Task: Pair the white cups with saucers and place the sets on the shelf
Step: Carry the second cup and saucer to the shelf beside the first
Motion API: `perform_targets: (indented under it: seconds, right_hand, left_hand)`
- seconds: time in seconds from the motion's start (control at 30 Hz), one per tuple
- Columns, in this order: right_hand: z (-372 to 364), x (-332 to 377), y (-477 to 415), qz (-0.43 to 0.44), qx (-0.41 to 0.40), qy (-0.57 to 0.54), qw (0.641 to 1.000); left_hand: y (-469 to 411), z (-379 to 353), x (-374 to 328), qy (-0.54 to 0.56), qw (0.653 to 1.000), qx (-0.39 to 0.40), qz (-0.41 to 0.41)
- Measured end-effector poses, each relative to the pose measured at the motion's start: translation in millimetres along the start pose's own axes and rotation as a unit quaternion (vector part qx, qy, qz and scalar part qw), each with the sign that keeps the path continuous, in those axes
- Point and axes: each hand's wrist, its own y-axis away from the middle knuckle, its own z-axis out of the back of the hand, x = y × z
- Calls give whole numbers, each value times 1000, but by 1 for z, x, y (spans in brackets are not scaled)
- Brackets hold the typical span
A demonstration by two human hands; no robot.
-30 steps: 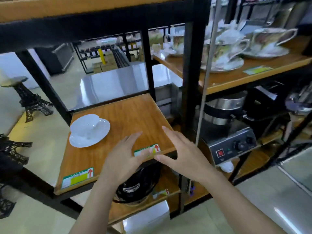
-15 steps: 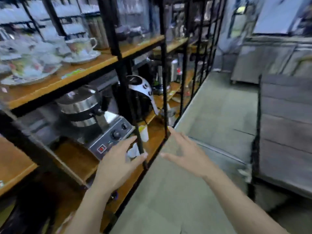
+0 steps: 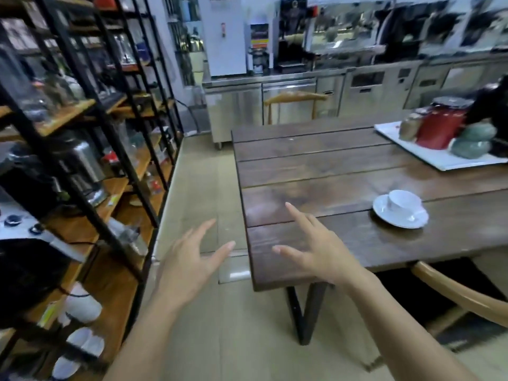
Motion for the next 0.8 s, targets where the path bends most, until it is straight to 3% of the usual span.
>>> perform_targets:
  seconds: [0.37,0.5,0.63,0.8]
  right_hand:
    - [91,-155,-57,-172,-59,18,983]
    - [119,-200,-57,-225,-97,4,970]
    - [139,-245,-55,-257,-110,-9,960]
    - [158,-314,-62,-293,-94,-35,951]
  left_hand:
    - [-151,-141,-83,51,990,104,-78]
    - [-182,-186,-117,27,979,180,-89]
    - [-207,-230,-150,33,970,229,-71]
    - [-222,-290,-187,60,970,234,-21]
